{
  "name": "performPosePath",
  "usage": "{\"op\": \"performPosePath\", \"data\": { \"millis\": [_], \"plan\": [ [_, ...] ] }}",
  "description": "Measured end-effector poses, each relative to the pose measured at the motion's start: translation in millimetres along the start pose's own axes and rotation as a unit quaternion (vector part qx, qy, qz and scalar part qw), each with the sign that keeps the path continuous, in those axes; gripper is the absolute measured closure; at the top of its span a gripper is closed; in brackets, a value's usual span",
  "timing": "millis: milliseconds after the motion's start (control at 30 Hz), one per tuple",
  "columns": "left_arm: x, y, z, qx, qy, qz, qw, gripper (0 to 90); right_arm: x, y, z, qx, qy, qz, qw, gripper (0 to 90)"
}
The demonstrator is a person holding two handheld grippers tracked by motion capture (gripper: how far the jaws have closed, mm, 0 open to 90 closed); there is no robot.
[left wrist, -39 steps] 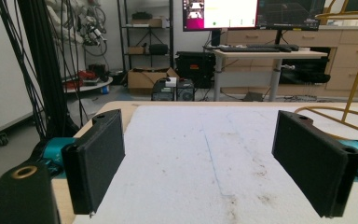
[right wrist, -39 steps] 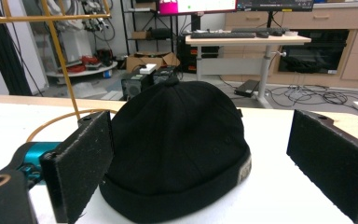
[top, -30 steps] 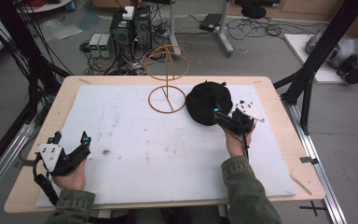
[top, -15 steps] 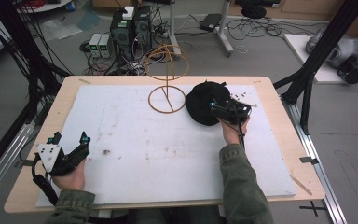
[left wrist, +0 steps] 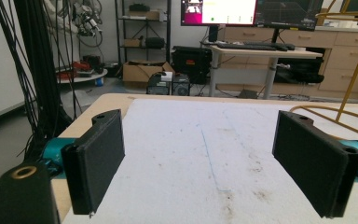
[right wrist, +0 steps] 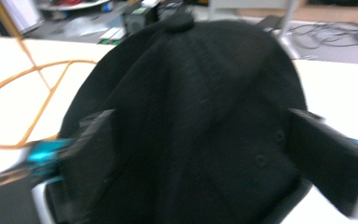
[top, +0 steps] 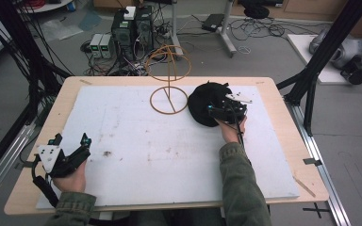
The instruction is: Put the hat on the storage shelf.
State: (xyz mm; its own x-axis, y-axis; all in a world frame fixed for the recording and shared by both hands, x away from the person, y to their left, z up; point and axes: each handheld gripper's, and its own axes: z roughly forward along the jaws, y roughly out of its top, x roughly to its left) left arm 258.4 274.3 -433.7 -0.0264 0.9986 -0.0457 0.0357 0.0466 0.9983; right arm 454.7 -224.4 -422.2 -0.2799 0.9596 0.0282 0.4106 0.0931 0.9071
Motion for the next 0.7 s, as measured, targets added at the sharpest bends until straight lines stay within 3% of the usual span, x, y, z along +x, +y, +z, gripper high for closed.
{"op": "performPosePath", "data": {
  "millis": [133,267,333,433,467,533,700],
  "plan": [
    [-0.1,0.5,-0.9,-0.006,-0.007,0.000,1.0000,18.3,4.6,0.3,0.6,-0.007,-0.006,-0.014,0.9999,30.3],
    [0.1,0.5,-0.9,-0.010,-0.007,0.002,0.9999,18.5,3.6,-2.2,2.8,0.008,-0.009,0.008,0.9999,40.2],
    [-0.3,0.0,0.0,-0.006,-0.008,0.003,0.9999,18.9,3.9,-2.2,2.2,0.013,0.006,0.021,0.9997,53.5],
    [-0.5,-0.5,0.5,0.000,-0.010,0.004,0.9999,18.9,6.6,-1.4,-0.6,0.020,-0.002,0.032,0.9993,81.9],
    [-0.5,-0.3,0.2,-0.001,-0.010,0.004,0.9999,18.9,5.5,-1.7,-1.1,0.024,-0.003,0.038,0.9990,86.1],
    [-0.3,-0.2,0.1,-0.005,-0.008,0.003,0.9999,18.9,4.4,-2.5,-1.4,0.024,-0.007,0.046,0.9986,87.5],
    [0.4,-1.0,0.9,0.000,-0.009,0.004,1.0000,19.4,3.7,-3.8,-3.1,0.011,-0.012,0.028,0.9995,87.5]
  ]
}}
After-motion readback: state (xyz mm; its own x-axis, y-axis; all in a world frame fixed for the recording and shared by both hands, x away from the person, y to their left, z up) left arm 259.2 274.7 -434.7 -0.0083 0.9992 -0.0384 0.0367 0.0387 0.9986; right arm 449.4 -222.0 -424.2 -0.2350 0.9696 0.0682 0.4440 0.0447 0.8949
